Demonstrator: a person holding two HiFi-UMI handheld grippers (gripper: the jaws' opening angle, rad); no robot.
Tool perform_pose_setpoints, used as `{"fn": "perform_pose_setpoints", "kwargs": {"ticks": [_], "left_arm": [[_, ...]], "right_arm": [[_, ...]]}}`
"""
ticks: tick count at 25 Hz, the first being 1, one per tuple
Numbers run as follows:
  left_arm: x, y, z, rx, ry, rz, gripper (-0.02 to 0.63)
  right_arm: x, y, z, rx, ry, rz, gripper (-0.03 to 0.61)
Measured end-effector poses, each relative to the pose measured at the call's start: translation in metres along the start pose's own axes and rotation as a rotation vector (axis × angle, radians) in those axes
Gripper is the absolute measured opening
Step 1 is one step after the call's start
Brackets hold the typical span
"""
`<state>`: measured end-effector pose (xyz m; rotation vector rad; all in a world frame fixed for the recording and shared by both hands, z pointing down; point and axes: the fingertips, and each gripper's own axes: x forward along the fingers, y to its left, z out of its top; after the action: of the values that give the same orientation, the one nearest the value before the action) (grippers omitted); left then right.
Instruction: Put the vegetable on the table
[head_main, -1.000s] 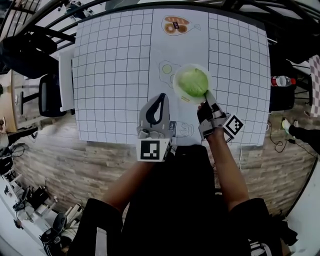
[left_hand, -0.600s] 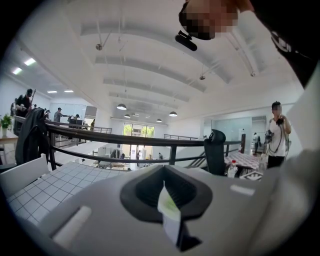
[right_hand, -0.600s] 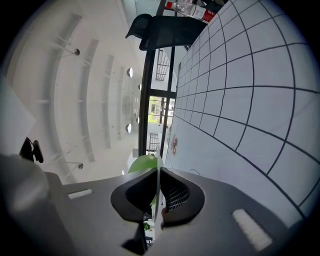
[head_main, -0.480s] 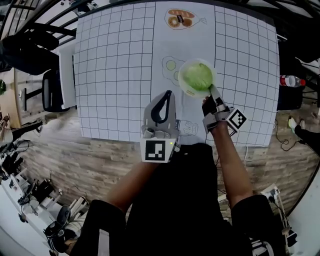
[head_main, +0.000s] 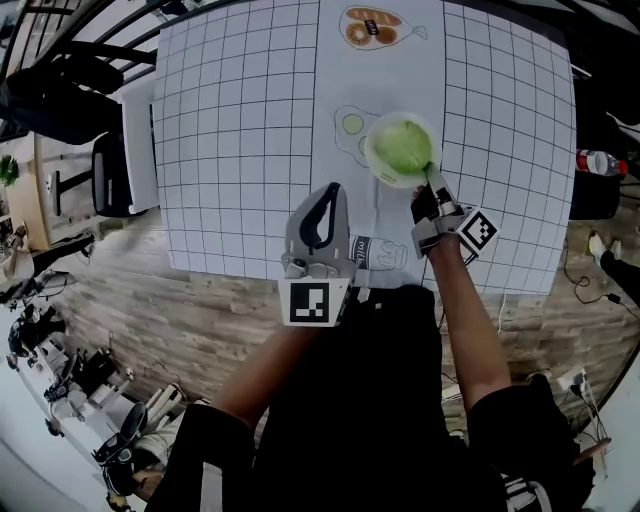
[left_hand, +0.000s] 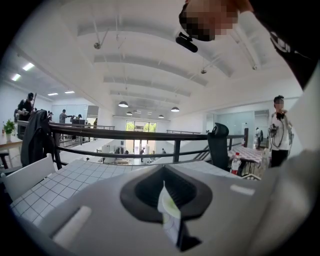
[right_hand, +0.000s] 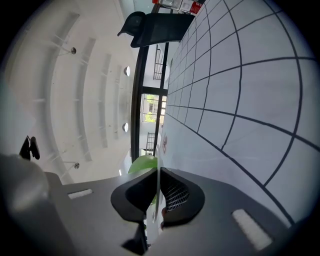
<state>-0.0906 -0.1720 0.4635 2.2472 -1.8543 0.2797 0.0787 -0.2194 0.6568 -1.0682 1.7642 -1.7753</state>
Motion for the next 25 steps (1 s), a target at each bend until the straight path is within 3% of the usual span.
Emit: {"fn": "perform_pose_setpoints", "kwargs": {"ticks": [25], "left_arm": [[0.001, 0.012, -0.007, 0.006, 0.026, 0.011, 0.008]], "right_arm": [[0.026, -0.036, -0.02, -0.015, 0.07, -0.092, 0.015]]}}
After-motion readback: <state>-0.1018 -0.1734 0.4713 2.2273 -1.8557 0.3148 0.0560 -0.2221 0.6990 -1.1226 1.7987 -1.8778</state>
